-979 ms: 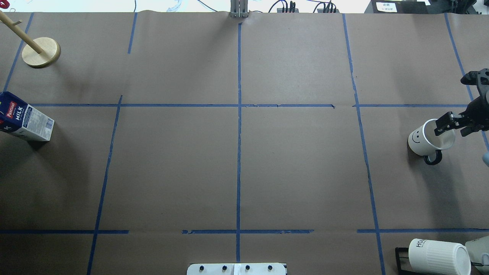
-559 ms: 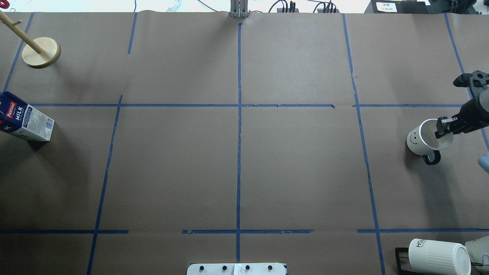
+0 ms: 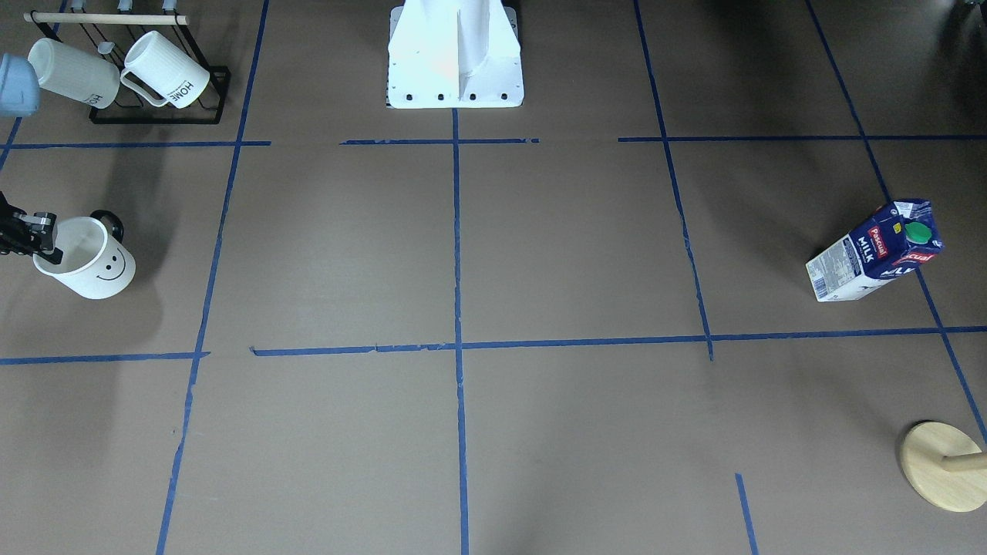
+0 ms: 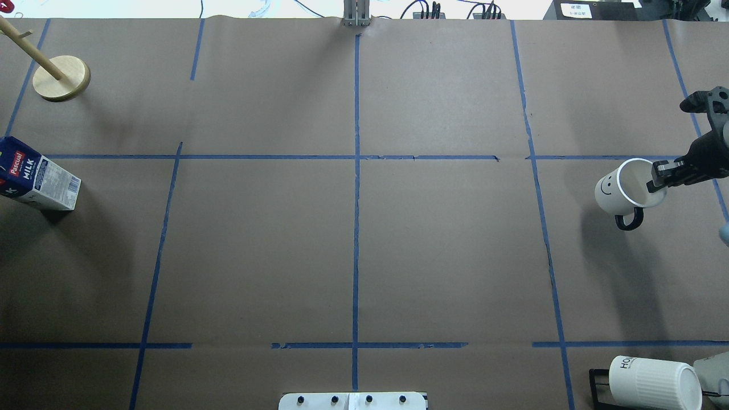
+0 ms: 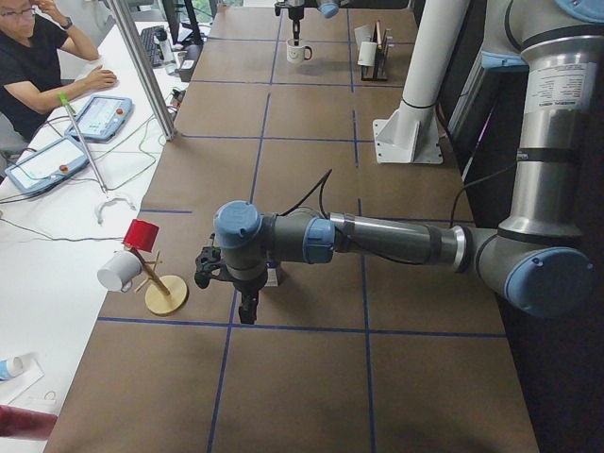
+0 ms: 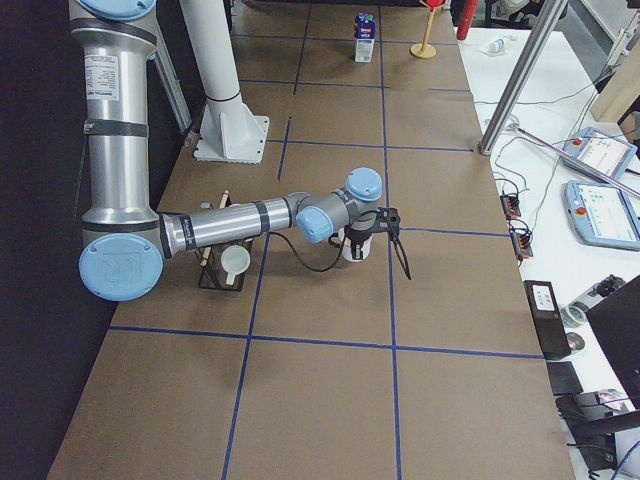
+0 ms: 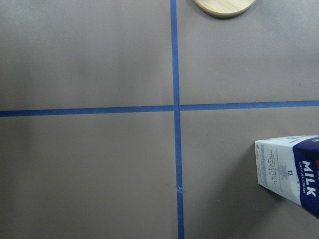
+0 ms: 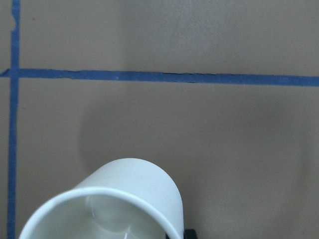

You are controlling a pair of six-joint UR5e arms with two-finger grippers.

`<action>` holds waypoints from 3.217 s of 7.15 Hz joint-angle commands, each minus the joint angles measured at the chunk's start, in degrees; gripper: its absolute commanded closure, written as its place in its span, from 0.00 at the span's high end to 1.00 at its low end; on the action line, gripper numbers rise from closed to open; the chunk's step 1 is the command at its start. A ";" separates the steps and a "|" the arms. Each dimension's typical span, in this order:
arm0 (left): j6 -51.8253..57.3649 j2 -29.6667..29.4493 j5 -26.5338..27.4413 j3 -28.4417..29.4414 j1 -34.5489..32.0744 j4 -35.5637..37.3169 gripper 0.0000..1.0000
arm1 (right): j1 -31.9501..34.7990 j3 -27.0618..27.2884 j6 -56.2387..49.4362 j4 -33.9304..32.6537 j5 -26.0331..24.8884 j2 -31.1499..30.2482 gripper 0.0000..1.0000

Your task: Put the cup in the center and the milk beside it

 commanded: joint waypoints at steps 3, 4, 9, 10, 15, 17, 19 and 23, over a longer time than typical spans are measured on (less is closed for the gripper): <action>-0.07 0.01 -0.03 -0.37 0.00 0.21 1.00 | -9.06 0.90 21.84 -6.24 0.73 15.54 0.00; -0.07 0.01 -0.03 -0.28 0.00 0.21 1.00 | -13.63 0.72 30.27 -9.47 -2.84 21.94 0.00; -0.07 0.01 -0.03 -0.19 0.00 0.29 1.00 | -22.11 -19.22 44.85 -14.16 -9.56 46.08 0.00; -0.07 0.01 -0.03 -0.19 0.00 0.29 1.00 | -22.81 -19.32 45.03 -14.16 -9.56 46.53 0.00; -0.07 0.01 -0.03 -0.19 0.09 0.64 1.00 | -26.07 -19.32 45.38 -14.16 -12.55 46.00 0.12; -0.07 -0.08 -0.03 -0.28 0.09 0.65 1.00 | -25.63 -19.24 45.30 -13.90 -12.55 45.31 0.99; -0.16 -0.08 -0.03 -0.89 0.00 0.65 1.00 | -25.02 -18.89 45.38 -13.81 -12.46 45.30 1.00; -0.16 -0.69 0.15 -11.73 0.26 10.08 1.00 | -19.84 -13.19 44.42 -16.17 -11.23 44.34 1.00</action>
